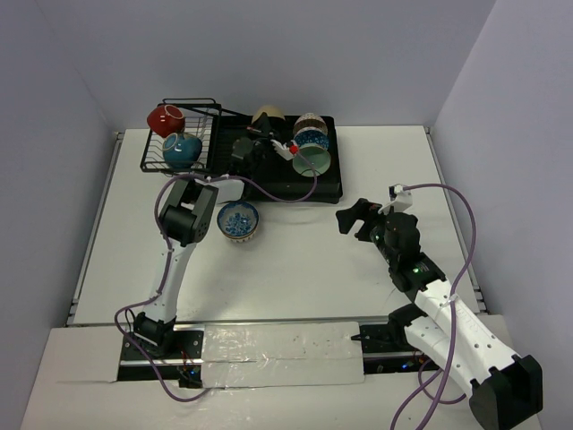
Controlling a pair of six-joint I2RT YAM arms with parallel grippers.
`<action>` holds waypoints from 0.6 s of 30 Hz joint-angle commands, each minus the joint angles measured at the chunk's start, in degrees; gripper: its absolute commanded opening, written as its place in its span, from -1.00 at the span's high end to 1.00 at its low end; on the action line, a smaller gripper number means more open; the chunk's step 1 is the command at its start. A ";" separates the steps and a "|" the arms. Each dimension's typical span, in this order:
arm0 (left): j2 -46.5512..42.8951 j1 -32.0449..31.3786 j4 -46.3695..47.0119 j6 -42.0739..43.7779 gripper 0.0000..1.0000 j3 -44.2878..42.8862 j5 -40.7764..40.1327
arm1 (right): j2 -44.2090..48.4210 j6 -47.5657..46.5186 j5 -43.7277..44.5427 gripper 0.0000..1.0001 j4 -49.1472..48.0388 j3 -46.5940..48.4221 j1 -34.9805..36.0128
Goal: Load the bowls into the dish rack
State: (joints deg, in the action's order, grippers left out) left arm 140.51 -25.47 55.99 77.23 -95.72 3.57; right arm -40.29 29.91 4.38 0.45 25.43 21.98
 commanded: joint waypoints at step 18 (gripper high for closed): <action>1.35 -0.54 4.04 4.42 0.94 -0.61 1.35 | 0.92 -1.08 -0.95 -0.94 -2.91 -1.08 0.96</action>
State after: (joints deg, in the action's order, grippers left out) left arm 141.38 -25.71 55.00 78.30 -96.75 3.22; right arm -40.29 29.50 3.53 0.03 24.93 22.37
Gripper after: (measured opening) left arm 0.055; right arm 0.971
